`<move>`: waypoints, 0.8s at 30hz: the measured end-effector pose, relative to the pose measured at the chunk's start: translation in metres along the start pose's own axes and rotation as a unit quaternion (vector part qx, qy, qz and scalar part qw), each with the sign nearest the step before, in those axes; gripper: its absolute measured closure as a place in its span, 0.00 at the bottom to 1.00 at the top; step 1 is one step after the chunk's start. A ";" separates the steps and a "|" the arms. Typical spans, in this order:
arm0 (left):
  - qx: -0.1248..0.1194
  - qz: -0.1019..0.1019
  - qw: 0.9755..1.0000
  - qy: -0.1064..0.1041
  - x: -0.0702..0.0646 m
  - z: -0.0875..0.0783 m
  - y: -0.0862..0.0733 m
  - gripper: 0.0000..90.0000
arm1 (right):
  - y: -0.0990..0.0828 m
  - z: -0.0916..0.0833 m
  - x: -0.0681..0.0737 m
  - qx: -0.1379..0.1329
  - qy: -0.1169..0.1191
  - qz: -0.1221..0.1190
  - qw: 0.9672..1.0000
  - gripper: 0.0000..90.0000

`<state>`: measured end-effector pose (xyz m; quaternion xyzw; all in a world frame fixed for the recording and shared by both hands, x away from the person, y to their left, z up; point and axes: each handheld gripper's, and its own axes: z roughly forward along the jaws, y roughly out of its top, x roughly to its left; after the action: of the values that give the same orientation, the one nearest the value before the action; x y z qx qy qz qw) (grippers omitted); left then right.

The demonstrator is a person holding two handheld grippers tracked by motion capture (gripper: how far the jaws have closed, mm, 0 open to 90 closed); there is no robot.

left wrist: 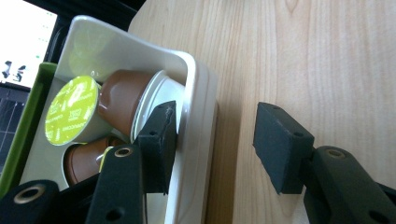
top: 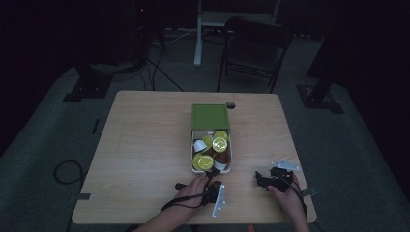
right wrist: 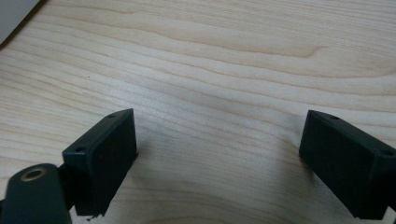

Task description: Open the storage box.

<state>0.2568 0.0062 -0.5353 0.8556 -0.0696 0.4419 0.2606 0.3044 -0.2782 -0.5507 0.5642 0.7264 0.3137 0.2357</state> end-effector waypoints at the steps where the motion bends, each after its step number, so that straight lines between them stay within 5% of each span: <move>1: -0.004 -0.005 1.000 -0.005 0.000 -0.002 0.000 0.55 | 0.000 0.000 0.000 0.000 0.000 0.000 1.000 0.12; 11: -0.021 -0.053 0.998 -0.035 -0.002 -0.014 -0.002 0.55 | 0.000 0.000 0.000 0.000 0.000 0.000 1.000 0.12; 17: -0.023 -0.093 0.994 -0.046 -0.001 -0.020 -0.010 0.55 | 0.000 0.000 0.000 0.000 0.000 0.000 1.000 0.12; 24: -0.011 -0.109 0.993 -0.053 0.000 -0.027 -0.020 0.55 | 0.000 0.000 0.000 0.000 0.000 0.000 1.000 0.12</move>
<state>0.2446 0.0372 -0.5304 0.8773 0.0052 0.3643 0.3123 0.3044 -0.2781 -0.5507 0.5643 0.7264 0.3137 0.2357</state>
